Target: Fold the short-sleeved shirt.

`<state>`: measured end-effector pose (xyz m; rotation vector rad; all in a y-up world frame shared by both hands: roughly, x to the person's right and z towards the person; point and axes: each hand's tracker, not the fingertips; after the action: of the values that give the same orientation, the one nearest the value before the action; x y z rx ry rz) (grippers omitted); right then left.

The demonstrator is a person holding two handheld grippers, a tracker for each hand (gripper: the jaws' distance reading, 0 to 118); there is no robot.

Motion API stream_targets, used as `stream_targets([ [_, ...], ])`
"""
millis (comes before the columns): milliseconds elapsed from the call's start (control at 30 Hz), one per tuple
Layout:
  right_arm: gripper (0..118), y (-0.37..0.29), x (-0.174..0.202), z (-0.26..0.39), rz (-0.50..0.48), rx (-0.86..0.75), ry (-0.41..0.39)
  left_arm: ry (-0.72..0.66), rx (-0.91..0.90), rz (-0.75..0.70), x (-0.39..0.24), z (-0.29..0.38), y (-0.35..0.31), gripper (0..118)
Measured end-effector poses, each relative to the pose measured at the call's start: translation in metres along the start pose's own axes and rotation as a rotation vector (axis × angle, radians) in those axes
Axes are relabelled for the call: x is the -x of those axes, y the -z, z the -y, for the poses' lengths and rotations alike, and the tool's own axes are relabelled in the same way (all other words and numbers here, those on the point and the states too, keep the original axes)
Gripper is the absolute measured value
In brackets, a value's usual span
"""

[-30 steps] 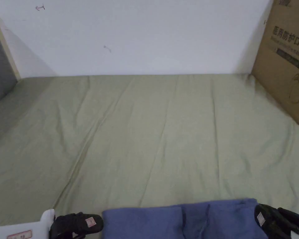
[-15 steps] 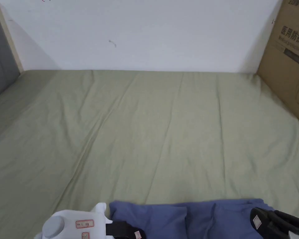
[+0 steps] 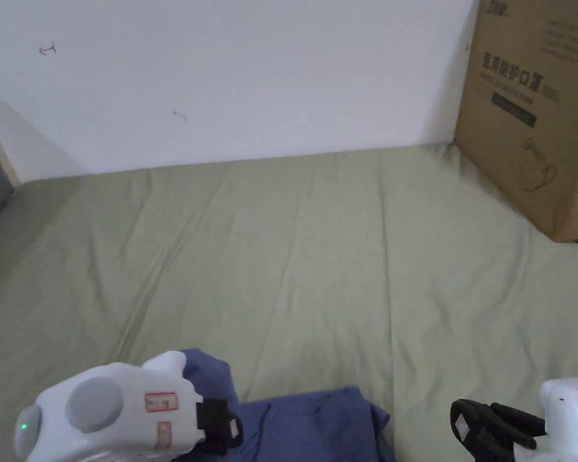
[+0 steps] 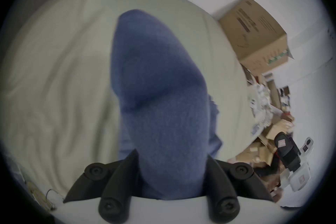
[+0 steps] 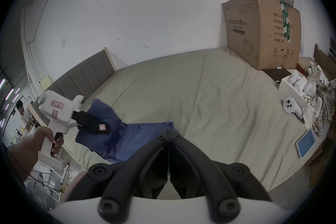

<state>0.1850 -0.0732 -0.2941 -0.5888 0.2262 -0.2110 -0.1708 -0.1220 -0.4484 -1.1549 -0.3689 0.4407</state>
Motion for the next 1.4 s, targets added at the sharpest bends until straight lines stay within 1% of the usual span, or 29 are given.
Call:
stream_targets([
  [67, 0, -0.008, -0.01, -0.002, 0.019, -0.009, -0.003, 0.03, 0.068, 0.039, -0.026, -0.003, 0.035, 8],
  [100, 0, -0.011, -0.014, -0.003, 0.029, -0.013, 0.0, 0.028, 0.087, 0.063, -0.039, -0.002, 0.051, 27],
  [167, 0, -0.017, -0.025, -0.003, 0.051, -0.015, 0.017, -0.014, 0.136, 0.119, -0.055, 0.0, 0.08, 97],
  [200, 0, -0.02, -0.029, -0.003, 0.06, -0.016, 0.028, -0.032, 0.158, 0.15, -0.057, 0.0, 0.087, 110],
  [233, 0, -0.022, -0.034, -0.002, 0.068, -0.016, 0.042, -0.035, 0.128, 0.168, -0.059, -0.001, 0.084, 106],
  [267, 0, -0.024, -0.037, -0.002, 0.074, -0.018, 0.053, -0.03, 0.09, 0.189, -0.065, 0.001, 0.078, 106],
  [367, 0, -0.028, -0.047, 0.0, 0.083, -0.027, 0.071, 0.045, -0.048, 0.291, -0.063, 0.006, 0.041, 108],
  [400, 0, -0.028, -0.049, 0.001, 0.087, -0.028, 0.071, 0.08, -0.063, 0.285, -0.062, 0.009, 0.025, 106],
  [433, 0, -0.026, -0.05, 0.0, 0.092, -0.028, 0.071, 0.111, -0.084, 0.252, -0.061, 0.014, 0.014, 99],
  [467, 0, -0.025, -0.052, 0.0, 0.095, -0.028, 0.072, 0.14, -0.109, 0.197, -0.06, 0.02, 0.008, 78],
  [500, 0, -0.024, -0.053, 0.0, 0.096, -0.028, 0.074, 0.164, -0.119, 0.141, -0.059, 0.025, 0.005, 26],
  [533, 0, -0.023, -0.055, 0.001, 0.095, -0.028, 0.078, 0.188, -0.101, 0.1, -0.061, 0.025, 0.009, 0],
  [600, 0, -0.019, -0.056, 0.002, 0.093, -0.029, 0.086, 0.229, -0.071, 0.041, -0.063, 0.029, 0.027, 0],
  [700, 0, -0.017, -0.055, 0.003, 0.084, -0.024, 0.103, 0.238, 0.038, 0.12, -0.074, 0.035, 0.066, 0],
  [733, 0, -0.017, -0.054, 0.004, 0.082, -0.022, 0.106, 0.261, 0.063, 0.118, -0.08, 0.038, 0.083, 0],
  [833, 0, -0.013, -0.051, 0.007, 0.089, -0.003, 0.087, 0.319, 0.189, 0.03, -0.094, 0.049, 0.14, 0],
  [867, 0, -0.012, -0.049, 0.008, 0.093, 0.006, 0.079, 0.313, 0.228, 0.01, -0.094, 0.055, 0.157, 0],
  [933, 0, -0.011, -0.048, 0.008, 0.076, 0.013, 0.089, 0.211, 0.211, 0.151, -0.09, 0.056, 0.164, 0],
  [967, 0, -0.011, -0.048, 0.009, 0.019, 0.002, 0.123, 0.154, 0.193, 0.204, -0.089, 0.055, 0.163, 0],
  [1000, 0, -0.013, -0.047, 0.008, -0.017, -0.014, 0.149, 0.116, 0.186, 0.224, -0.088, 0.055, 0.159, 0],
  [1033, 0, -0.015, -0.045, 0.007, -0.025, -0.032, 0.163, 0.092, 0.15, 0.235, -0.087, 0.057, 0.149, 0],
  [1100, 0, -0.021, -0.038, 0.0, -0.036, -0.062, 0.155, 0.105, 0.007, 0.258, -0.081, 0.057, 0.106, 0],
  [1133, 0, -0.024, -0.034, -0.006, -0.047, -0.087, 0.134, 0.128, -0.088, 0.251, -0.082, 0.059, 0.079, 0],
  [1167, 0, -0.03, -0.028, -0.014, -0.052, -0.134, 0.097, 0.145, -0.185, 0.231, -0.079, 0.058, 0.048, 0],
  [1200, 0, -0.038, -0.021, -0.02, -0.044, -0.208, 0.058, 0.159, -0.269, 0.206, -0.075, 0.059, 0.02, 0],
  [1267, 0, -0.057, -0.007, -0.033, -0.028, -0.38, -0.011, 0.235, -0.532, 0.143, -0.075, 0.071, -0.045, 0],
  [1300, 0, -0.065, 0.001, -0.038, -0.001, -0.463, -0.04, 0.278, -0.656, 0.091, -0.073, 0.077, -0.075, 0],
  [1367, 0, -0.074, 0.018, -0.043, 0.11, -0.603, -0.1, 0.362, -0.905, -0.078, -0.074, 0.098, -0.121, 0],
  [1400, 0, -0.075, 0.022, -0.043, 0.126, -0.646, -0.129, 0.391, -0.997, -0.164, -0.075, 0.109, -0.134, 0],
])
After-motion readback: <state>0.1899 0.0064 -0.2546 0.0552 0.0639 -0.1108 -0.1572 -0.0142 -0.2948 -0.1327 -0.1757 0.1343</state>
